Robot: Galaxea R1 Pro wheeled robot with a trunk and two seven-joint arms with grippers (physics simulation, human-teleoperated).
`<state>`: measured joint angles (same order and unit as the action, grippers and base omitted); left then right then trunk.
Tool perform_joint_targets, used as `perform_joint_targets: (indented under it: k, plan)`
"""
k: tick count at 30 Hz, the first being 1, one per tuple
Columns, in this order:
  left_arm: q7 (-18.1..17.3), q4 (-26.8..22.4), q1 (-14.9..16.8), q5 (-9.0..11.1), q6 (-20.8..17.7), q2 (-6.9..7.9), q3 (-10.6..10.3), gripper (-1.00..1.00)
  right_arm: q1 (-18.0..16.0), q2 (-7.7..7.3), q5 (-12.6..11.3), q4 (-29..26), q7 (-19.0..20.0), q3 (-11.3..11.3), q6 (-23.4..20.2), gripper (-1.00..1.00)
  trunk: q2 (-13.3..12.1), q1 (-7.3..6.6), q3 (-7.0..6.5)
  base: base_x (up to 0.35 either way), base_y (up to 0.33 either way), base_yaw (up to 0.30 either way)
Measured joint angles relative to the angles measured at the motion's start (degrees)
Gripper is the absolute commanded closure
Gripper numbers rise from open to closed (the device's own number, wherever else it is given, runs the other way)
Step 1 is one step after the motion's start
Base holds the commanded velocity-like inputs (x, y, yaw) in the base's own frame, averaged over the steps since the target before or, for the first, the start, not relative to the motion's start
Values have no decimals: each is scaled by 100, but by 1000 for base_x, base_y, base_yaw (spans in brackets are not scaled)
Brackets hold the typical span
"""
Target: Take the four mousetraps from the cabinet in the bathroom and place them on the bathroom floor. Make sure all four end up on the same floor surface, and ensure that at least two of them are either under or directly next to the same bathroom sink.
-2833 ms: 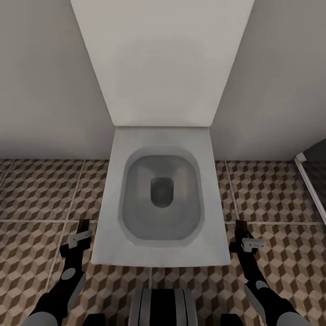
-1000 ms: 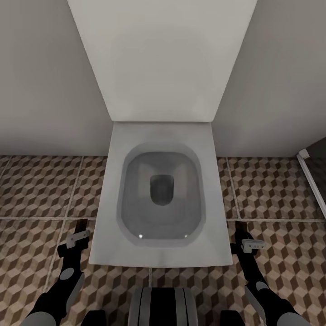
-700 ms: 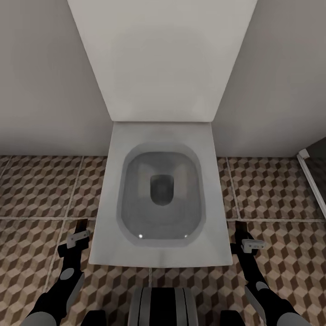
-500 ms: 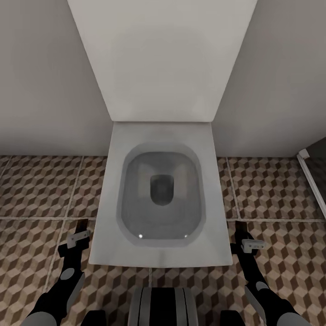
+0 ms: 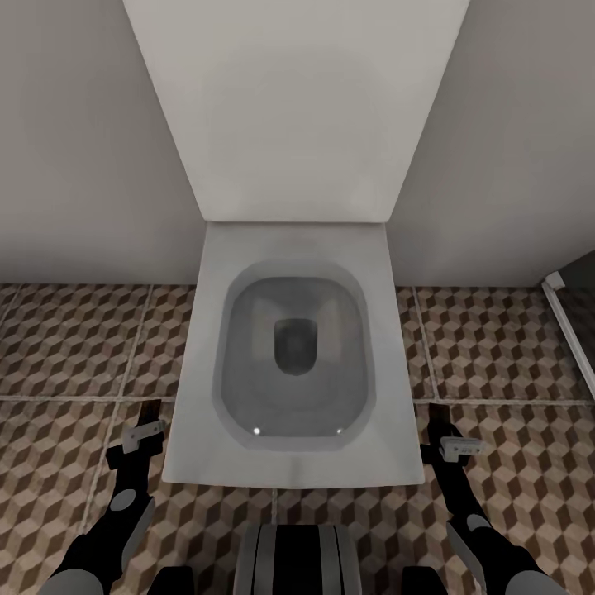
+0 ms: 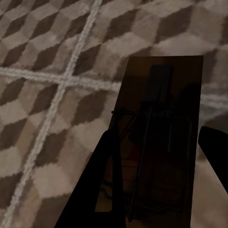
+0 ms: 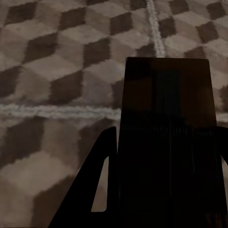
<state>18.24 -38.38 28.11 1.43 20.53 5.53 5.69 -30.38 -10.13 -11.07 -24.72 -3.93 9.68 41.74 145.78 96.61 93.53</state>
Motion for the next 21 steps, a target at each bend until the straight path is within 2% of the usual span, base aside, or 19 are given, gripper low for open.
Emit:
perform_joint_targets:
  k: [2,7,21]
  plan:
    - [0,0,0,-1,0,-4,0,100,0,0,24,9,0,-2,1,100,0,0,0,0,0,0]
    - [0,-1,0,-3,1,-5,3,100,0,0,39,17,-3,-4,5,100,7,13,110,0,0,0]
    - [0,-3,0,0,2,2,9,100,0,0,36,18,-37,-26,11,100,7,13,111,0,0,0]
